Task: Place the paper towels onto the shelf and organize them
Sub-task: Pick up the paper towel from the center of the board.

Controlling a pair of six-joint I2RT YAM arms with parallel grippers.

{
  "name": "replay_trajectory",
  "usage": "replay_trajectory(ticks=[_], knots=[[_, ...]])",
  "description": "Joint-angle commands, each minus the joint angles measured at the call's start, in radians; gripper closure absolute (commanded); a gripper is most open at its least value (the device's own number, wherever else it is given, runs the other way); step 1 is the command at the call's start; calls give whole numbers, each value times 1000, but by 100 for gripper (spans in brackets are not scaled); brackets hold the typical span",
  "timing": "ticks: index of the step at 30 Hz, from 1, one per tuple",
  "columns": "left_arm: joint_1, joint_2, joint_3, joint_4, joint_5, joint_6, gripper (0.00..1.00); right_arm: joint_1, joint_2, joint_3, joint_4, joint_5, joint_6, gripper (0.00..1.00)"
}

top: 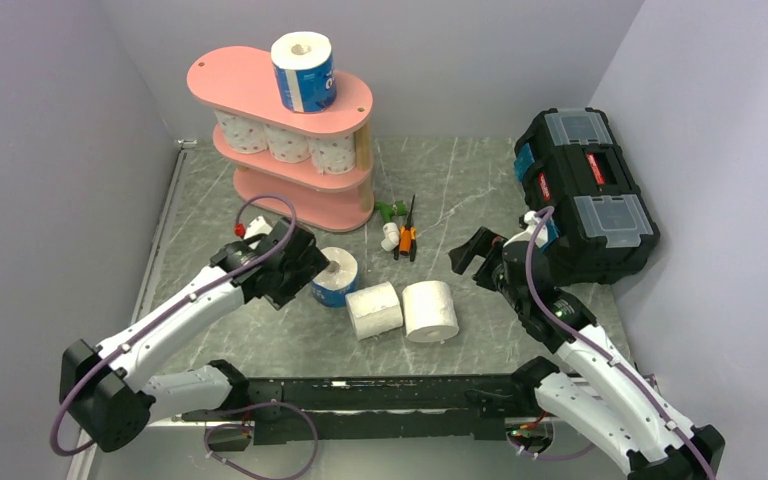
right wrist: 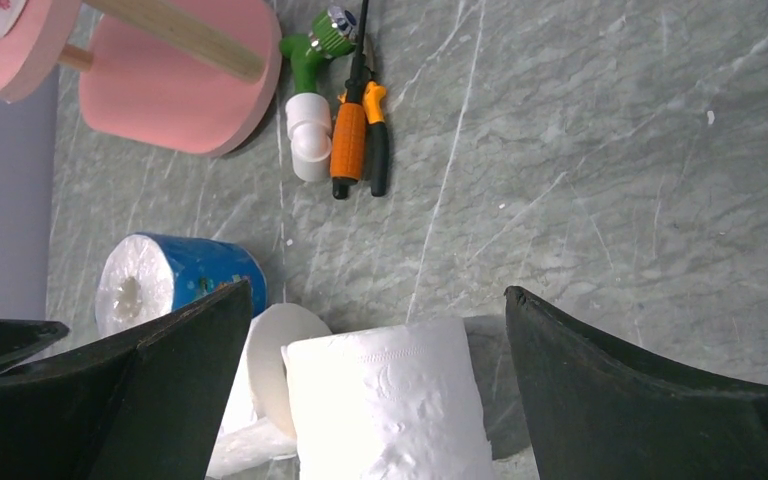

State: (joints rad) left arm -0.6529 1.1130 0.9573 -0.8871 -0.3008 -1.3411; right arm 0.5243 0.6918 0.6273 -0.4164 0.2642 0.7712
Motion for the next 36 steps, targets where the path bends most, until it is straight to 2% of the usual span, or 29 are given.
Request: replay_trajectory(ticks=[1,12,20,25,36], knots=[[-34,47,28,-11,23,-34,1,-21,17,10,49,-49,15,0],[-51,104,30,-1,-10,-101,4,-48,12,-12,61,-73,3,0],[-49,211,114,-50,-39,-119,4,-55,7,-32,62,-86,7,0],[-32,236,107,-44,-12,-138,5,-61,5,-27,45,-73,-11,0],[-1,225,83,-40,-4,-160,19,-73,17,-34,61,-81,-24,0]])
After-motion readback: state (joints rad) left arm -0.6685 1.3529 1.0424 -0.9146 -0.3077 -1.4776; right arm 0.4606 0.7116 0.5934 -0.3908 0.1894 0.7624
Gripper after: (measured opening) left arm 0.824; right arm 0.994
